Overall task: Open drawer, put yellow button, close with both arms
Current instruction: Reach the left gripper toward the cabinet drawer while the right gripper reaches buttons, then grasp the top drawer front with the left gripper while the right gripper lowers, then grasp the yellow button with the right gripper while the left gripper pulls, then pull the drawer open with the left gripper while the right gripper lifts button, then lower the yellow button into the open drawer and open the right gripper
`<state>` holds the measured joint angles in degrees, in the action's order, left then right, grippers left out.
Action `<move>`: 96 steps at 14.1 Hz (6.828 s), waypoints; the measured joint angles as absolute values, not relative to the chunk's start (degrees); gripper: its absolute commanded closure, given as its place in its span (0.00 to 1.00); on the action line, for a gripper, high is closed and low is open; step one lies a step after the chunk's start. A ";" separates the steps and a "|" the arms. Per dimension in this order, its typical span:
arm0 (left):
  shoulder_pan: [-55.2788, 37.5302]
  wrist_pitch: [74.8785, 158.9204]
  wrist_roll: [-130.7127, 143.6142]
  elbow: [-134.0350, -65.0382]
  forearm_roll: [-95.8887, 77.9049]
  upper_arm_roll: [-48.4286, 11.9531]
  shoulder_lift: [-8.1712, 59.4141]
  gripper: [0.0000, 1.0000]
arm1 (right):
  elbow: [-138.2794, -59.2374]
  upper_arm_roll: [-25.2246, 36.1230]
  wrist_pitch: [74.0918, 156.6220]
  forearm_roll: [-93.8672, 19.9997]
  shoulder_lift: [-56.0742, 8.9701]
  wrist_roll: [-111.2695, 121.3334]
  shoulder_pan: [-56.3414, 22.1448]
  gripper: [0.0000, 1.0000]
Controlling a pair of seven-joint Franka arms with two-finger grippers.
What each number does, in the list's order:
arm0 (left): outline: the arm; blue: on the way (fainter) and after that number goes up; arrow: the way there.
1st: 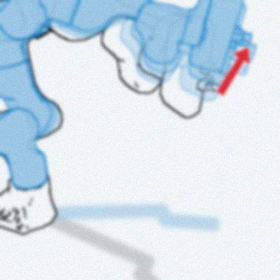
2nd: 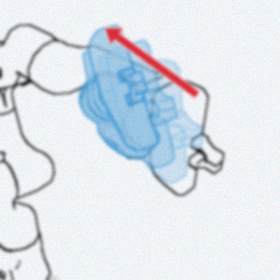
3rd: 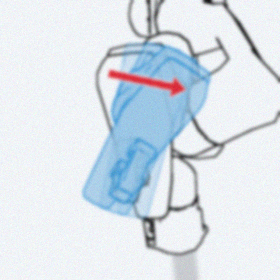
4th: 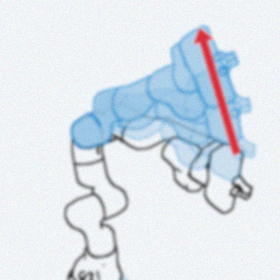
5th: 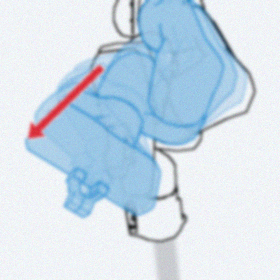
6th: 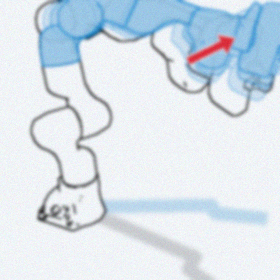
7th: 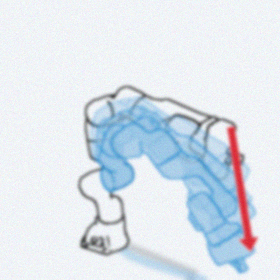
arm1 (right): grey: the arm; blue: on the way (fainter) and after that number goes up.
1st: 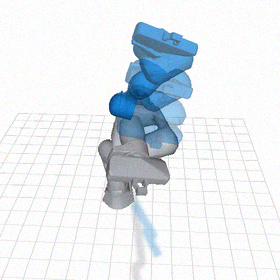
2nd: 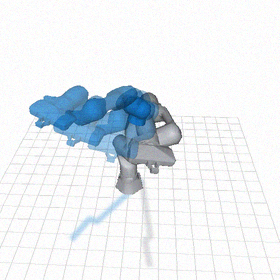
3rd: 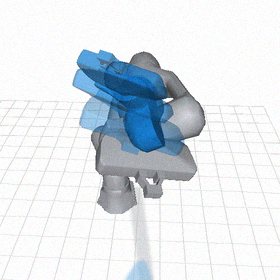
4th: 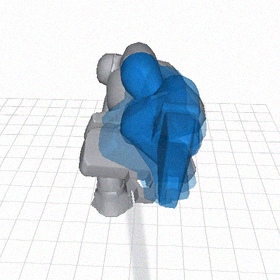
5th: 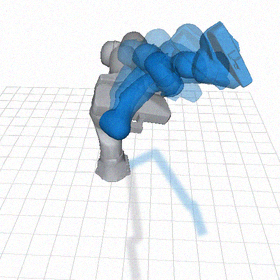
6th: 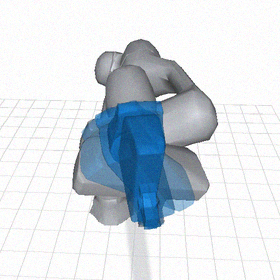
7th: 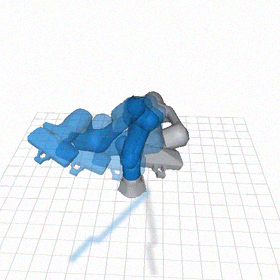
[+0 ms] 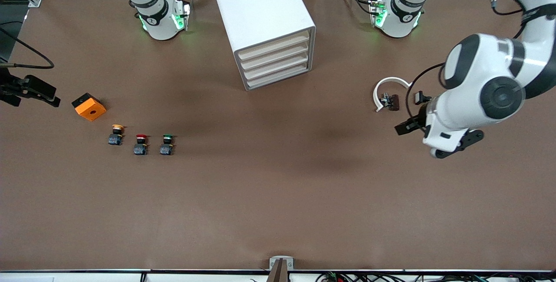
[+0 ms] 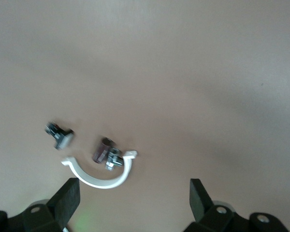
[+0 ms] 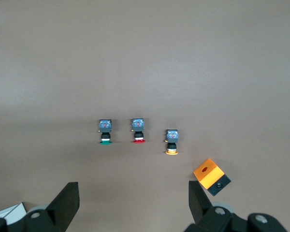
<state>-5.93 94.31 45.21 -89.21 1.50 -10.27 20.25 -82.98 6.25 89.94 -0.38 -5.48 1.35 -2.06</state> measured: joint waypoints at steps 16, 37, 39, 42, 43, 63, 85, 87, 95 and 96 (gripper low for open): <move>-15.11 91.03 114.09 -88.94 -28.58 -10.44 34.24 0.00 | -89.23 6.85 100.52 -0.06 -18.27 16.45 5.80 0.00; -28.44 78.36 134.42 -88.86 -51.73 -10.59 41.82 0.53 | -124.27 6.37 145.41 0.04 -22.87 10.98 5.77 0.00; -28.49 77.13 134.69 -88.64 -51.76 -10.59 41.82 0.53 | -124.26 6.36 146.40 0.04 -24.68 10.83 5.77 0.00; -28.53 76.58 134.78 -88.50 -51.78 -10.59 41.82 0.52 | -124.29 6.36 146.47 0.02 -25.71 10.70 5.77 0.00; -28.51 76.45 134.86 -88.40 -51.90 -10.59 41.82 0.53 | -124.32 6.36 146.46 0.02 -25.84 10.64 5.77 0.15; -25.61 77.80 135.24 -87.67 -54.33 -9.82 42.58 1.00 | -121.23 5.69 132.56 -0.03 -19.16 6.71 3.43 0.78; -18.86 84.74 135.15 -84.03 -55.05 -9.78 43.62 0.86 | -87.99 4.69 85.50 -9.65 -10.97 -82.59 -41.86 0.79; -18.39 84.70 135.19 -83.40 -54.67 -9.78 43.62 0.77 | -87.89 4.70 89.49 -9.93 -12.60 -89.18 -44.13 0.79; -18.04 86.50 135.25 -82.60 -54.29 -9.35 43.87 0.00 | -87.61 4.77 102.44 -10.25 -19.08 -106.15 -50.03 0.79; -17.87 86.55 135.25 -82.07 -54.29 -9.34 43.86 0.00 | -87.58 4.78 103.26 -10.25 -19.72 -106.97 -51.05 0.79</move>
